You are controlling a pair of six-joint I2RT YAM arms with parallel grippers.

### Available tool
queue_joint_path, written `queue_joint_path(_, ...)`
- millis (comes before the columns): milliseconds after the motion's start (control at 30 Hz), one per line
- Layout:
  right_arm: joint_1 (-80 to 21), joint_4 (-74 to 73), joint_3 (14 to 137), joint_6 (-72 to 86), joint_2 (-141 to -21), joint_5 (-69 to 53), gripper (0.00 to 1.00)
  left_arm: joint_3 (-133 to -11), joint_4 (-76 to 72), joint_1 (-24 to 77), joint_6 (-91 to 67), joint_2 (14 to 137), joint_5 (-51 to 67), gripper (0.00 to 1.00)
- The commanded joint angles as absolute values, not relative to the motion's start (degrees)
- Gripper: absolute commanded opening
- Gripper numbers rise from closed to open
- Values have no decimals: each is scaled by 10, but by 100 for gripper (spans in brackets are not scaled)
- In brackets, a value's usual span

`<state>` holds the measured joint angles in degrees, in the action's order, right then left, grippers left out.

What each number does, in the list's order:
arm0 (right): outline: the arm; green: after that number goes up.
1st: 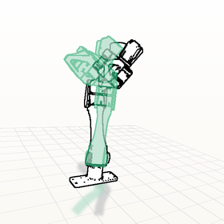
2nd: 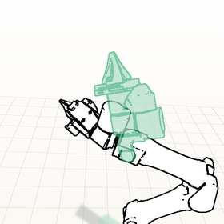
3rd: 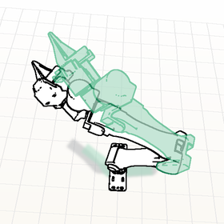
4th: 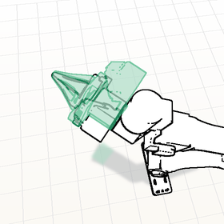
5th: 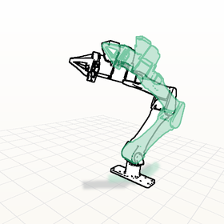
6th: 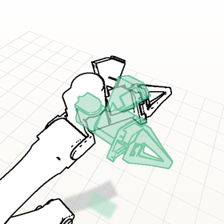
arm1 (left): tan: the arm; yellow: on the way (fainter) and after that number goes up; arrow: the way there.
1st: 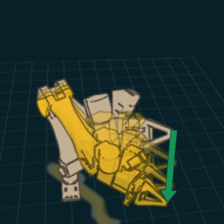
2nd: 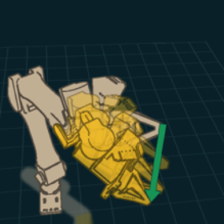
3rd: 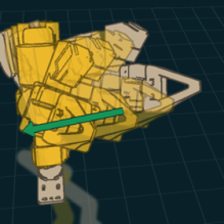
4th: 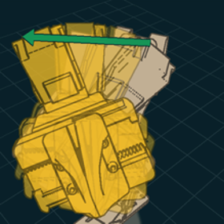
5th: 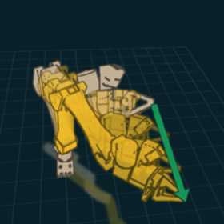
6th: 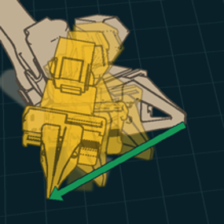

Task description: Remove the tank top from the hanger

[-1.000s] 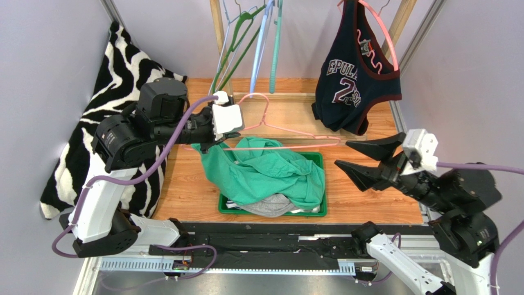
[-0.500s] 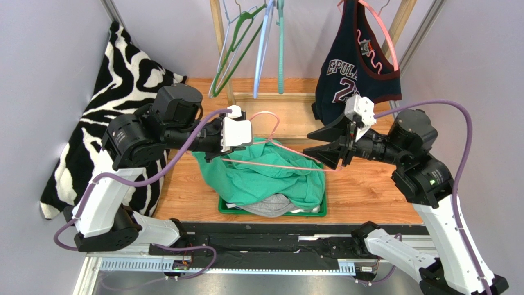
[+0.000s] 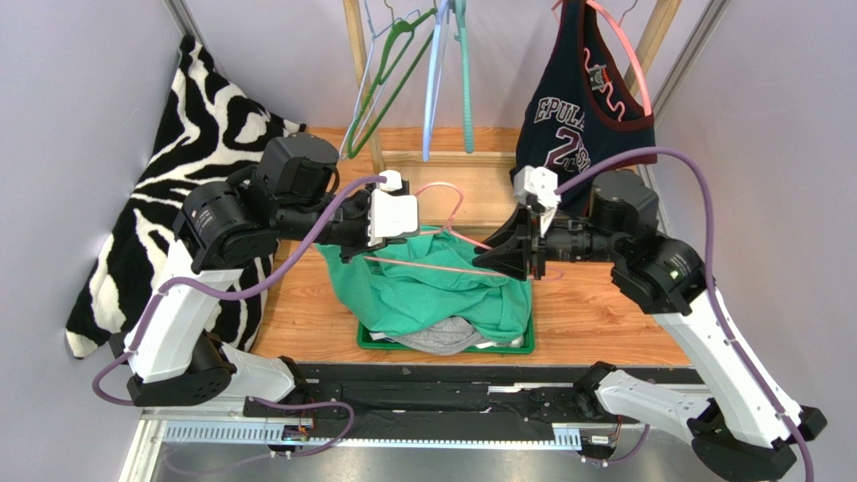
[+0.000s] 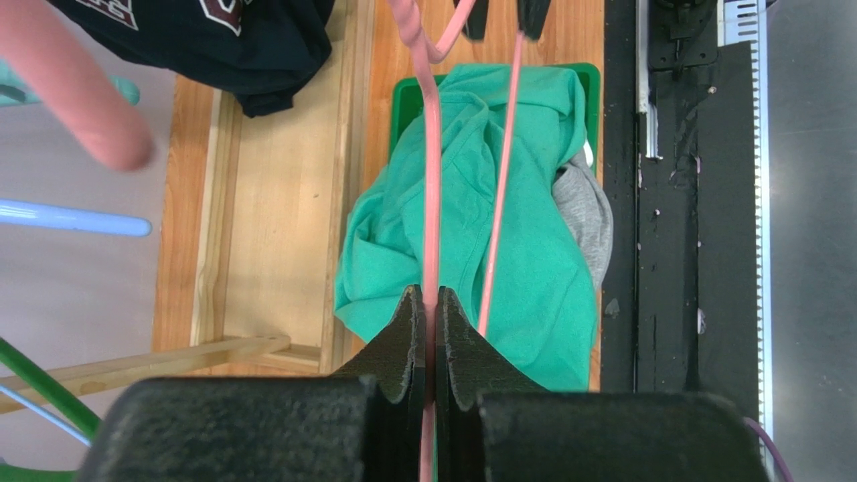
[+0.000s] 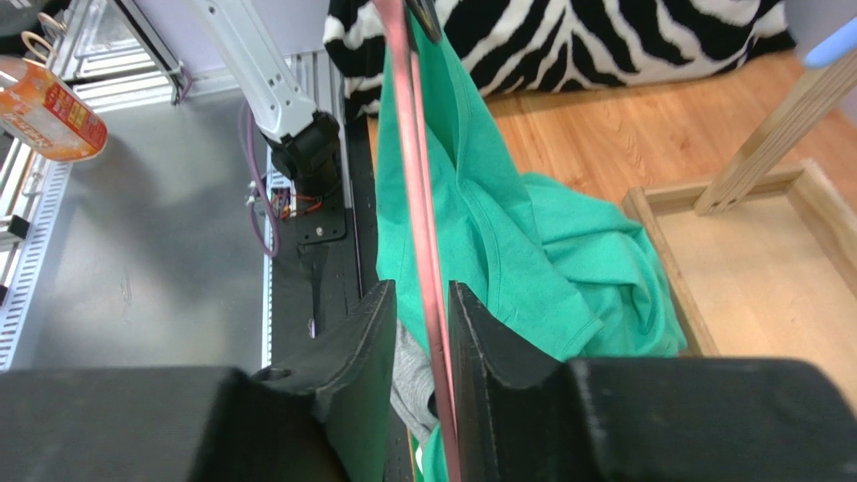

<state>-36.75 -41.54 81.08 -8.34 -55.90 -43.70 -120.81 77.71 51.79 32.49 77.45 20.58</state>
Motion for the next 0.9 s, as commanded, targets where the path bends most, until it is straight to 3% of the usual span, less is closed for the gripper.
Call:
queue_joint_path(0, -386, -437, 845, -104, -570, -387, 27, -1239, 757, 521, 332, 776, 228, 0)
queue_joint_path(100, -391, -445, 857, -105, -574, -373, 15, -1240, 755, 522, 330, 775, 229, 0)
queue_joint_path(167, -391, -447, 859, -104, -570, -360, 1, -1240, 745, 522, 323, 773, 225, 1)
queue_joint_path(233, -391, -448, 859, -98, -565, -347, 0, -1244, 727, 522, 307, 771, 209, 21)
queue_joint_path(267, -391, -449, 859, -97, -556, -337, 0, -1252, 721, 522, 302, 771, 200, 58)
queue_joint_path(433, -391, -450, 853, -90, -527, -305, 0, -1347, 715, 522, 327, 770, 83, 67)
queue_joint_path(567, -391, -447, 852, -83, -505, -281, 0, -1351, 708, 522, 347, 744, 3, 79)
queue_joint_path(867, -390, -479, 896, -89, -477, -247, 0, -1075, 654, 490, 303, 623, -26, 80)
